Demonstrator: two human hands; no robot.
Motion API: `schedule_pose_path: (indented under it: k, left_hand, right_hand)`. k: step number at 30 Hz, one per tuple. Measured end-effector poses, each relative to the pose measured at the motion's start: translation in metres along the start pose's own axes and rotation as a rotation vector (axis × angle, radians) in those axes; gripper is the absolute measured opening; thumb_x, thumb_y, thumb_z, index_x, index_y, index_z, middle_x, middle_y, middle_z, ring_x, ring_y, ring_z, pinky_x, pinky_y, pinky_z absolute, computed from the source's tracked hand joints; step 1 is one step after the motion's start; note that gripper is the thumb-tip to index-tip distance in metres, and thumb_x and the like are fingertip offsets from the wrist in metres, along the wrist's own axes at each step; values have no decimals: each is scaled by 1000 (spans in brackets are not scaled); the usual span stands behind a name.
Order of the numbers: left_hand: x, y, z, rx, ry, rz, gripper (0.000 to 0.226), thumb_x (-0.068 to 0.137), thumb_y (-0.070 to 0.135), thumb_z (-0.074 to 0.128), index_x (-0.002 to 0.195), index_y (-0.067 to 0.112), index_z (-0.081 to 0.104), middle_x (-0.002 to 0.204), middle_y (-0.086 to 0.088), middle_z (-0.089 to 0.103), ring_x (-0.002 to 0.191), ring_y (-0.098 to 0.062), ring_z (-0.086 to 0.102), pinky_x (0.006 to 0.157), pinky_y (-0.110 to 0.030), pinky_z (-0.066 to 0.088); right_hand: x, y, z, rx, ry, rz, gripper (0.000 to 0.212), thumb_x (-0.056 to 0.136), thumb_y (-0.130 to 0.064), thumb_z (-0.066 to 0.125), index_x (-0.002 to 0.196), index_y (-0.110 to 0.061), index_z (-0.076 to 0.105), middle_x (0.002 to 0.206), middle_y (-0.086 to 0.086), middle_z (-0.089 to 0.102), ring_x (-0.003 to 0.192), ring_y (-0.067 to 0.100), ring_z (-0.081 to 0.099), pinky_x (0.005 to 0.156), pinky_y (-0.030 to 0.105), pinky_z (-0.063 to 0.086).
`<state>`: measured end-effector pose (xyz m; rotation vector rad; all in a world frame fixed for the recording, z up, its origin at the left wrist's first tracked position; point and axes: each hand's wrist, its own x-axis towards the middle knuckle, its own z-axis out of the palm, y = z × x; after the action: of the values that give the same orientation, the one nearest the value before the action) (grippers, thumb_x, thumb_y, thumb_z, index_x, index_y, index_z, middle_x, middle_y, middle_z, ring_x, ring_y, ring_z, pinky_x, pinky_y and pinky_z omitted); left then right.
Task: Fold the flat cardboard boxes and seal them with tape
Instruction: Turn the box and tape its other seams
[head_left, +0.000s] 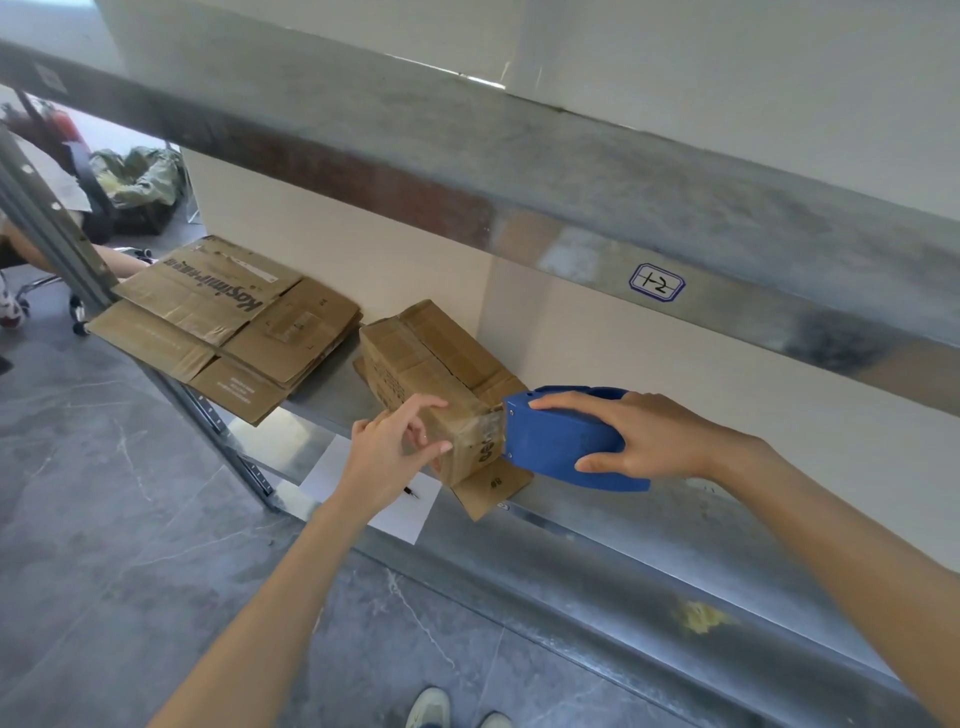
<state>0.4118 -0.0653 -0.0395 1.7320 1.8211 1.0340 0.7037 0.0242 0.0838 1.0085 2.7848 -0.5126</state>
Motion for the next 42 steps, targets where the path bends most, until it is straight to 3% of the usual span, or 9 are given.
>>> schedule_pose_path:
  k: [3, 7, 11, 14, 18, 21, 29, 36, 42]
  left_hand:
    - [1, -3, 1, 69, 50, 58, 39, 82, 39, 76, 113, 47, 55, 73, 14, 53, 81, -5, 55, 92, -38, 35]
    - [10, -7, -3, 181, 139, 146, 36, 74, 37, 81, 107, 40, 67, 100, 14, 48, 93, -10, 41, 80, -33, 28]
    - [21, -9, -10, 164, 103, 231, 25, 73, 22, 84, 95, 28, 74, 126, 8, 55, 128, -20, 39, 104, -40, 24]
    - [28, -13, -16, 41, -24, 242, 21, 78, 16, 80, 95, 25, 72, 134, 12, 56, 143, -13, 32, 120, -50, 14]
    - [28, -16, -17, -69, -91, 213, 30, 72, 34, 85, 95, 27, 67, 135, 15, 53, 144, -6, 29, 121, -43, 13]
    - [31, -12, -14, -118, -48, 194, 29, 68, 40, 83, 88, 25, 68, 128, 15, 57, 140, -8, 36, 115, -37, 23]
    - [38, -19, -22, -181, -127, 169, 13, 82, 21, 76, 86, 33, 73, 124, 23, 57, 135, 2, 36, 114, -39, 25]
    - [34, -12, -21, -193, -90, 154, 16, 77, 42, 76, 88, 31, 73, 124, 21, 58, 136, -1, 38, 113, -38, 26]
    - [33, -8, -23, -180, -96, 154, 7, 88, 21, 69, 91, 21, 75, 128, 11, 59, 139, -8, 38, 116, -48, 28]
  right_hand:
    - [0, -2, 0, 4, -9, 10, 74, 90, -44, 62, 135, -76, 12, 85, -48, 47, 65, -2, 44, 59, 18, 31]
    - [0, -1, 1, 42, -2, 22, 74, 91, -45, 62, 133, -78, 10, 93, -23, 53, 72, 2, 50, 62, 19, 36]
    - [0, -2, 0, 26, -1, 31, 74, 92, -46, 61, 133, -78, 9, 90, -26, 49, 72, 1, 47, 61, 17, 31]
    - [1, -2, -1, 15, -6, 41, 74, 92, -46, 61, 133, -78, 9, 86, -28, 48, 72, -1, 45, 61, 16, 29]
    - [3, -2, -1, 11, -9, 52, 73, 91, -46, 62, 135, -76, 12, 77, -27, 46, 68, -1, 44, 59, 16, 29]
    - [5, -3, -1, 14, -10, 53, 73, 91, -46, 62, 134, -77, 12, 74, -28, 45, 66, -1, 44, 58, 16, 29]
    - [3, -1, -4, 26, -44, 64, 72, 92, -46, 61, 135, -76, 11, 88, -29, 46, 73, -2, 45, 61, 16, 30]
    - [6, 0, -3, 22, -48, 63, 73, 92, -46, 61, 134, -77, 11, 76, -23, 48, 65, -2, 44, 57, 14, 30]
    - [6, 1, -2, 50, -52, 61, 74, 92, -47, 62, 133, -78, 10, 84, -29, 49, 69, -6, 47, 59, 15, 30]
